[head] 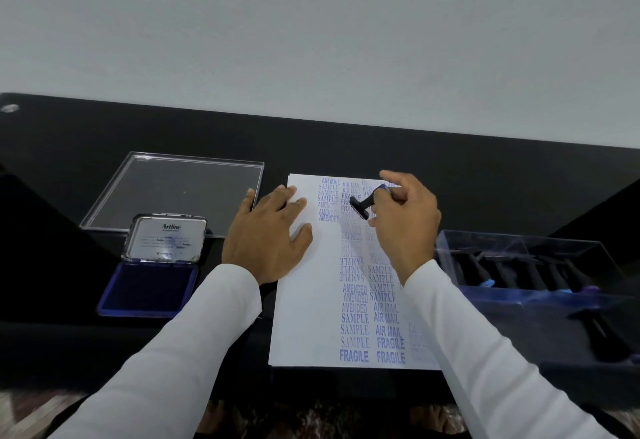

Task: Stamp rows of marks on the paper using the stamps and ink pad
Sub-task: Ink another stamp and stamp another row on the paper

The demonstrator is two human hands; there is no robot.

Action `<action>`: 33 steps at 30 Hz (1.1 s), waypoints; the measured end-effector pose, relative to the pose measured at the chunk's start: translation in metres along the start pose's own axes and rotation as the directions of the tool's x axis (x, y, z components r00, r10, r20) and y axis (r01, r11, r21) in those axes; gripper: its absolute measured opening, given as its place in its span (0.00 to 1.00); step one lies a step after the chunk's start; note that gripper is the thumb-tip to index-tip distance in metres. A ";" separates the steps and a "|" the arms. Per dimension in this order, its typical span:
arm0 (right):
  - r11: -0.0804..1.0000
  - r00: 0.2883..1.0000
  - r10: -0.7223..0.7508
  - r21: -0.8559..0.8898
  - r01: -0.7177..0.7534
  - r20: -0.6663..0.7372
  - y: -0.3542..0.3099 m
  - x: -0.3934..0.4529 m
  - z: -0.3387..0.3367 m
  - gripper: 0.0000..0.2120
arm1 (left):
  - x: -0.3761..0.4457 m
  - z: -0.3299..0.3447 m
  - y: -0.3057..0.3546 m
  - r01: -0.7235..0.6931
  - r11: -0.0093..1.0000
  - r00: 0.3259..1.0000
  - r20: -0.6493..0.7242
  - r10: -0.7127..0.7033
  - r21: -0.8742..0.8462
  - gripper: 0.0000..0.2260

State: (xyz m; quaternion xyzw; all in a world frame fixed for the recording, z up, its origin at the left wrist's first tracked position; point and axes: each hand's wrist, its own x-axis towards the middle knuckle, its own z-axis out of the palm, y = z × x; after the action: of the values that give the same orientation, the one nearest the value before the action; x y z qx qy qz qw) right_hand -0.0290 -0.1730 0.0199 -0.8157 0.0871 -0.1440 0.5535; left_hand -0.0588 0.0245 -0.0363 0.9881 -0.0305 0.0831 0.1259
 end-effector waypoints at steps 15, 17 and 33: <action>1.000 1.000 0.021 -0.004 -0.021 0.013 0.004 -0.007 -0.002 0.07 | -0.001 -0.001 0.002 0.002 1.000 1.000 0.002 -0.002 0.005 0.28; 1.000 1.000 0.021 -0.007 -0.021 0.018 0.004 -0.008 -0.003 0.07 | 0.000 -0.001 0.002 0.001 1.000 1.000 0.005 -0.001 0.011 0.28; 0.999 1.000 -0.025 0.022 0.026 -0.005 -0.004 -0.020 -0.061 0.07 | -0.008 -0.016 0.056 -0.019 1.000 1.000 -0.006 0.019 0.018 0.24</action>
State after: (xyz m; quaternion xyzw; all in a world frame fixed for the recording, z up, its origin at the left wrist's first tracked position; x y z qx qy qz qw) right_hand -0.0677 -0.2190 0.0423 -0.8102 0.0763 -0.1539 0.5605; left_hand -0.0740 -0.0258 -0.0091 0.9886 -0.0386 0.0874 0.1166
